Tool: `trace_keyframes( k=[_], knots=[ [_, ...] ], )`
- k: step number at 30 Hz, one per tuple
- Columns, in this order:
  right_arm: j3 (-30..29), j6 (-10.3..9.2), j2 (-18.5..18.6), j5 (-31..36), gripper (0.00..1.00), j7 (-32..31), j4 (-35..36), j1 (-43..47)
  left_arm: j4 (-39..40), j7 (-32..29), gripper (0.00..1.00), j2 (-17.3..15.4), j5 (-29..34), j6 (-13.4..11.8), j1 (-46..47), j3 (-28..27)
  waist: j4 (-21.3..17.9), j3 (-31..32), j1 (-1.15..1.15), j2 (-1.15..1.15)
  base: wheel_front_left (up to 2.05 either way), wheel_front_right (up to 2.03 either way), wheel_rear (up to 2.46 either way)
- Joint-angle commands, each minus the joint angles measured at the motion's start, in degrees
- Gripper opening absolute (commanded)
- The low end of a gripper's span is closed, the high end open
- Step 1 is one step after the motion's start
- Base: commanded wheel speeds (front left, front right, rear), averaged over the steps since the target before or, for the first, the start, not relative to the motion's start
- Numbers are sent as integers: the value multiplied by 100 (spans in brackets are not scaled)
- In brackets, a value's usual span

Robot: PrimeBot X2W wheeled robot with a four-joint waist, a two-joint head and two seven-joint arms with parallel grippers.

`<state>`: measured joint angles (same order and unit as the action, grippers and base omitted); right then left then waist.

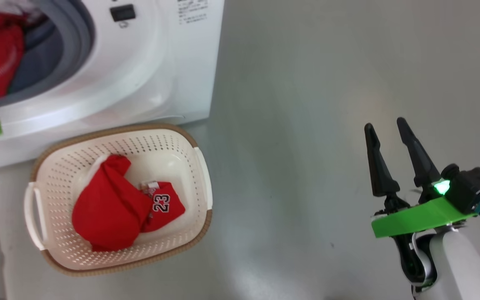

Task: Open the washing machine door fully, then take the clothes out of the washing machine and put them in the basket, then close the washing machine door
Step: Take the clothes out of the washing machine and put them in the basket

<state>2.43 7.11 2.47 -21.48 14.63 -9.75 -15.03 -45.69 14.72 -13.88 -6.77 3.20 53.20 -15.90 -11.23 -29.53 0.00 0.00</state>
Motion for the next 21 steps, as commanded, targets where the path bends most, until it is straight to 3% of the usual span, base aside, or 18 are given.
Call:
trace_keyframes(
  k=[1, 10, 21],
  knots=[
    [73, 37, 41, 60, 100, 37, 84, 183, 309, 28, 0, -181, -42, 64, -295, -168, 165, 270, 0, 0, 0, 0, 0],
    [-120, 37, 41, 204, 100, 37, -16, 481, 1369, 28, 0, 442, -84, 345, -1302, -537, 494, 902, 0, 0, 0, 0, 0],
    [-299, 37, 41, 272, 100, 37, -35, 866, 2823, 28, 0, 922, 21, 426, -2567, -376, 781, 1430, 0, 0, 0, 0, 0]
  ],
)
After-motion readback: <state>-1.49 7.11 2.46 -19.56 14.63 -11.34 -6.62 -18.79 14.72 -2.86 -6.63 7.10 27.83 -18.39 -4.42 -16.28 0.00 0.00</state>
